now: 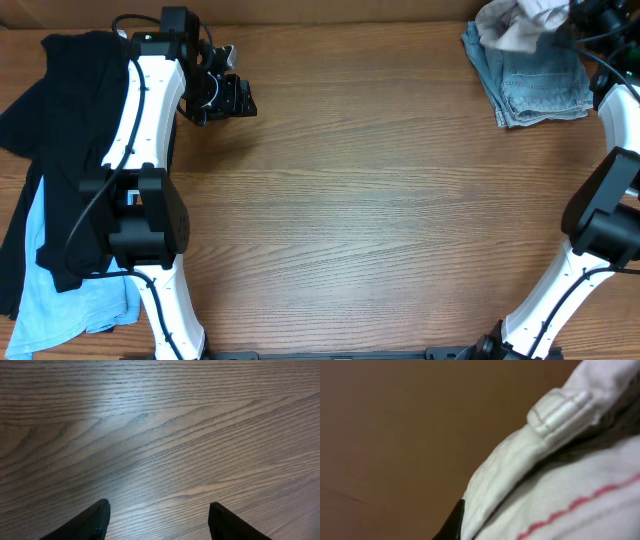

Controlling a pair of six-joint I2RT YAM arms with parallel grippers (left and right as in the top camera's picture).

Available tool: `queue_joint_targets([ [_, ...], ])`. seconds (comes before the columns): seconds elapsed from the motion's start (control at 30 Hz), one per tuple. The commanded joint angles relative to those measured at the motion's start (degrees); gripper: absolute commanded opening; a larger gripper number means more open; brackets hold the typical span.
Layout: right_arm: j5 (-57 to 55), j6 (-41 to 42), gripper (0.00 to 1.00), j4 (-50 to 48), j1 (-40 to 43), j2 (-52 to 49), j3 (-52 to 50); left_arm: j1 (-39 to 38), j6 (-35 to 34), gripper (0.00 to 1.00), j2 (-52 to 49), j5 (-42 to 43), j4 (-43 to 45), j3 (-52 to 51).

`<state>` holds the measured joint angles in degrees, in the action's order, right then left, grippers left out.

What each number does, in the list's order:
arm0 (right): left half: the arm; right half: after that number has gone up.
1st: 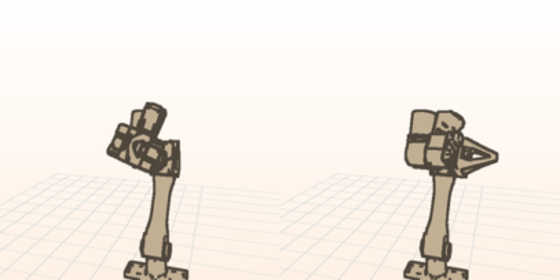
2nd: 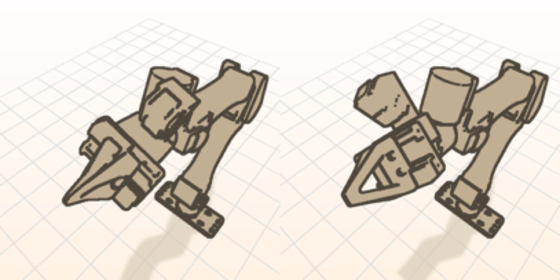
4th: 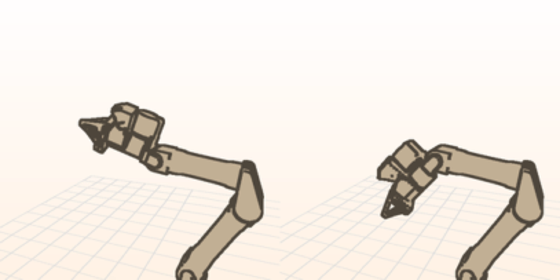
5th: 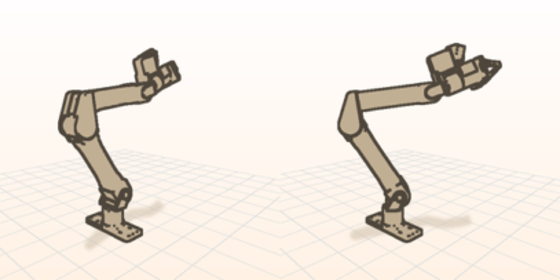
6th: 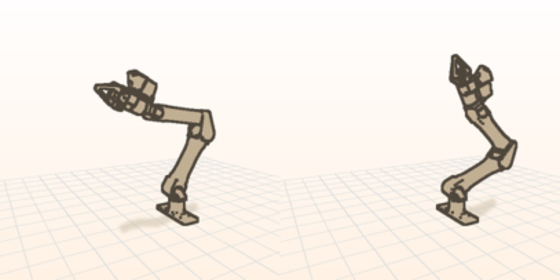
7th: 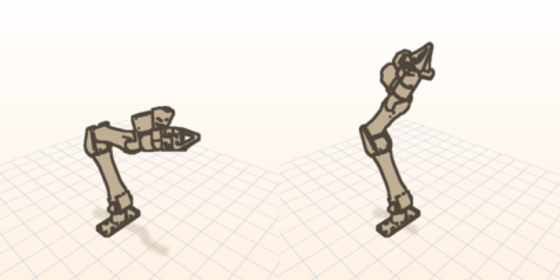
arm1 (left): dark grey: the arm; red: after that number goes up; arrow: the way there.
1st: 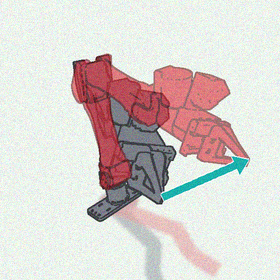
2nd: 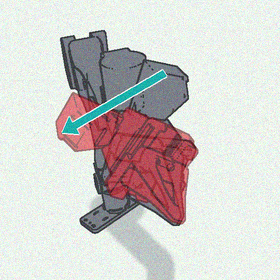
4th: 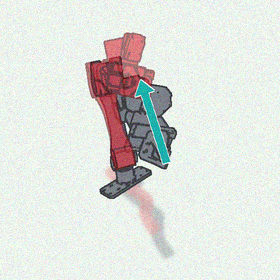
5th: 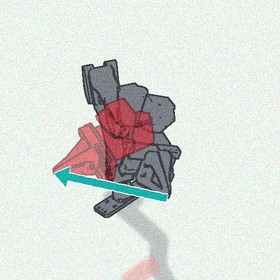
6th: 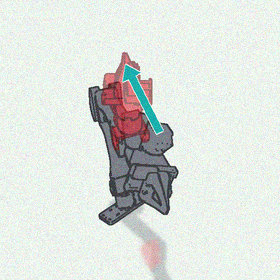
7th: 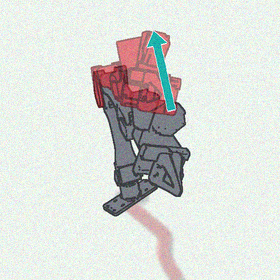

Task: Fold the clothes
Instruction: 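Release the shorts on the jeans and open the right gripper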

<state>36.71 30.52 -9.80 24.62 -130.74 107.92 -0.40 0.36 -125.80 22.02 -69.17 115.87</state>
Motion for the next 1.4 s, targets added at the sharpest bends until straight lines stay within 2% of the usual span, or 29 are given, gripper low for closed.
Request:
queue_joint_targets([
  [0.0,-0.6,-5.2,0.04,5.6,0.2,-0.9,2.4,-0.4,-0.6,0.65,0.3,-0.2,0.4,1.0],
  [0.33,-4.1,-9.0,0.04,34.0,4.1,-0.7,2.4,-2.9,-0.5,0.66,0.3,-0.2,2.8,0.9],
  [0.4,-5.9,-11.1,0.07,39.0,4.8,-0.7,2.4,-3.3,-0.5,0.66,0.3,-0.2,2.9,0.9],
  [0.43,-7.5,-12.0,0.11,41.5,5.2,-0.7,2.4,-3.4,-0.5,0.66,0.3,-0.2,3.1,0.9],
  [0.5,-9.7,-14.6,0.33,45.5,5.7,-0.7,2.4,-3.6,-0.5,0.66,0.3,-0.2,3.1,0.9],
  [0.53,-10.2,-16.0,0.50,47.5,6.0,-0.7,2.4,-3.7,-0.5,0.66,0.3,-0.4,3.1,0.9],
  [0.6,-11.0,-18.2,0.65,51.6,6.4,-0.7,2.4,-3.8,-0.6,0.66,0.3,-0.9,3.0,0.9],
  [0.77,-14.7,-18.6,0.84,60.9,6.8,-0.4,2.4,-3.8,-0.5,0.67,0.3,-1.1,3.0,0.9],
  [1.0,-14.9,-19.0,0.94,63.8,6.8,5.6,2.5,-3.8,-0.5,0.68,0.3,-1.6,2.7,0.9],
  [1.17,-16.3,-20.7,0.96,66.1,6.7,13.7,3.5,-3.8,-0.3,0.68,0.3,-1.7,2.6,0.9],
  [1.3,-17.5,-24.8,0.97,64.8,5.7,19.2,3.6,-3.8,-0.3,0.70,0.3,-1.7,2.6,0.9],
  [1.37,-19.8,-25.0,1.00,62.4,4.5,20.3,3.6,-3.8,-0.3,0.71,0.3,-1.7,2.7,0.9],
])
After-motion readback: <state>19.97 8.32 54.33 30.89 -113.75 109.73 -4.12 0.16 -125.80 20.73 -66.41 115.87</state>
